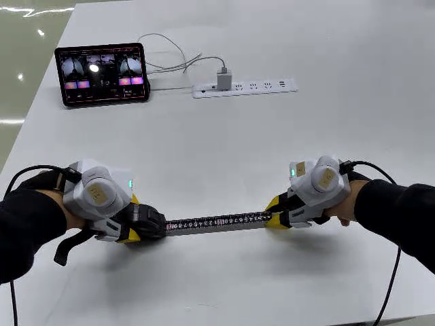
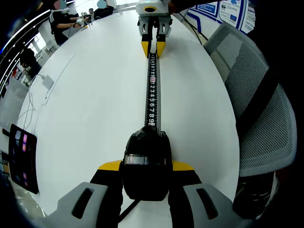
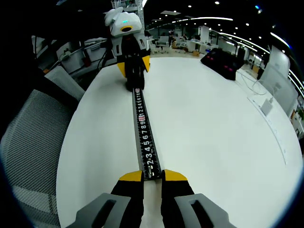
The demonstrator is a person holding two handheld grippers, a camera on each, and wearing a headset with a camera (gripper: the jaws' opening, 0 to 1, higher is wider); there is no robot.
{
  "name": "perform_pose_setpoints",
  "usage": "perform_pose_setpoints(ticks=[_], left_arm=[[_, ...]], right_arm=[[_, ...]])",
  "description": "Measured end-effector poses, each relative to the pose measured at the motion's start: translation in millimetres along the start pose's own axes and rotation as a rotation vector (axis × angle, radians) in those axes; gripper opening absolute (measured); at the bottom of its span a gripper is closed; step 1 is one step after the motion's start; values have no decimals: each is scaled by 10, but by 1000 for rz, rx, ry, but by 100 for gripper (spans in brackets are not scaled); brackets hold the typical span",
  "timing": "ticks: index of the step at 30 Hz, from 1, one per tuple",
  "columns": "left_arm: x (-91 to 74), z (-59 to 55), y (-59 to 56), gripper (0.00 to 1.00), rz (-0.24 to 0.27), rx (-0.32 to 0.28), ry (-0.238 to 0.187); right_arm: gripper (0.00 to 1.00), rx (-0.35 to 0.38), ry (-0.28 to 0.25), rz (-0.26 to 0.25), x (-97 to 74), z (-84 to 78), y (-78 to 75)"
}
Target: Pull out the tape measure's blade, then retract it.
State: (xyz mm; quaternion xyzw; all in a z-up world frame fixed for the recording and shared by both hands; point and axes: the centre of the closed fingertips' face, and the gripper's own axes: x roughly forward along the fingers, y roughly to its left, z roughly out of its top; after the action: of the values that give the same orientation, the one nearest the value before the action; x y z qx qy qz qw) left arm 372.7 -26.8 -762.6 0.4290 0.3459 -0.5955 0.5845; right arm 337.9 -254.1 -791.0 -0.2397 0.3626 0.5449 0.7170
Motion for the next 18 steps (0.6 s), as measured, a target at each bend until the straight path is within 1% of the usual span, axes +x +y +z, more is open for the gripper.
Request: perform_pose_setpoints(ticks=[18], left_arm=[[-10,9,-3,31,-1,1,1]], right_arm=[[9,8,8,-8,-68,-83,-14]])
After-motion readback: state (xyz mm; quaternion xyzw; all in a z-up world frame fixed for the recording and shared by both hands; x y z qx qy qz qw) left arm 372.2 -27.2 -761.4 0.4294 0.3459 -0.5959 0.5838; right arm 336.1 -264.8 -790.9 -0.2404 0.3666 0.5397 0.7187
